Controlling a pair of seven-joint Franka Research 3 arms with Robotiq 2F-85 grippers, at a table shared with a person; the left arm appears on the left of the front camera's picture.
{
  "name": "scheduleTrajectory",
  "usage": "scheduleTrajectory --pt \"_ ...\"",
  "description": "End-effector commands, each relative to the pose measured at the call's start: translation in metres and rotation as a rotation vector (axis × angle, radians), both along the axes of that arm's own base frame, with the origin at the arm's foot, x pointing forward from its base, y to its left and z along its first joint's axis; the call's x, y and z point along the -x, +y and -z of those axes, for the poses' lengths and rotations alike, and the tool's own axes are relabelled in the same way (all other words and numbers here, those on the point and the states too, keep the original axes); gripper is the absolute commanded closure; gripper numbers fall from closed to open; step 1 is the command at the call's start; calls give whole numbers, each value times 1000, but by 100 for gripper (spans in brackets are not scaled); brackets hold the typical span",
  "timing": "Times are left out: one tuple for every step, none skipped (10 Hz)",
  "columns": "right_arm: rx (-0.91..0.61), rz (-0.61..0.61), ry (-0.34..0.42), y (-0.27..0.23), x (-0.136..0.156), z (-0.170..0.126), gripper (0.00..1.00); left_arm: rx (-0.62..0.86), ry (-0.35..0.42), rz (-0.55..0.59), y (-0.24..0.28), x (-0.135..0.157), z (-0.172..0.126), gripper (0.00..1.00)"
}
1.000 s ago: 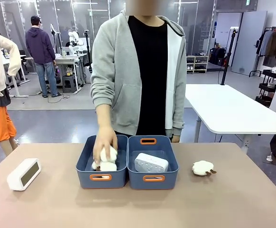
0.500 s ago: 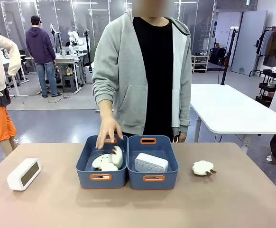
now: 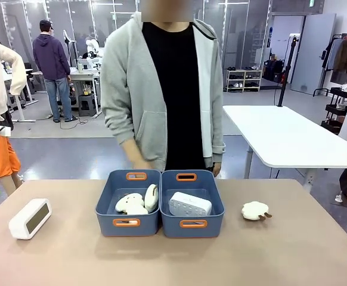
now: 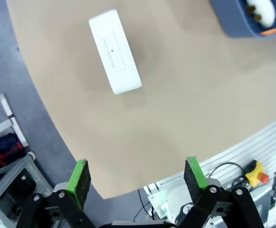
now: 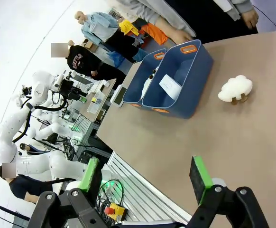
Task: Sort the digital clocks into the basket.
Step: Pick up the Digital clock from the table and place it into the empty Plastic storage basket.
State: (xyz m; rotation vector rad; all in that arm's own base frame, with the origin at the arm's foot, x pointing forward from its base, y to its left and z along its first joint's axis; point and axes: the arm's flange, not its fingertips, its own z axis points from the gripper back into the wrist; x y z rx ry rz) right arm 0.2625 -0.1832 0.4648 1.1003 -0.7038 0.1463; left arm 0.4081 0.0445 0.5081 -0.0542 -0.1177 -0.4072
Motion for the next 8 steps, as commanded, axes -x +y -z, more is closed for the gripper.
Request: scheduleTrajectory --pt "-3 -5 -7 -2 -1 -2 5 -22 -5 5 -4 1 -4 0" --pt "-3 -5 -7 -2 -1 -2 5 -22 -5 5 -4 1 -4 0" --pt "-3 -5 -7 -2 -1 -2 5 2 -2 5 -2 0 -1 0" --pt "-3 -5 -7 -2 -1 -2 5 -12 39 -92 -12 -22 19 0" --pt "-3 -5 -7 -2 -1 -2 5 -52 18 -215 -23 -36 44 0" --pt "-3 -5 -7 -2 -1 -2 5 -72 -19 -306 -35 -42 60 0" --pt "-3 -5 -7 -2 -1 -2 5 -43 -39 -346 -39 -44 67 0" --pt "-3 -5 -7 -2 -1 -2 5 -42 -41 -366 -37 -48 76 0"
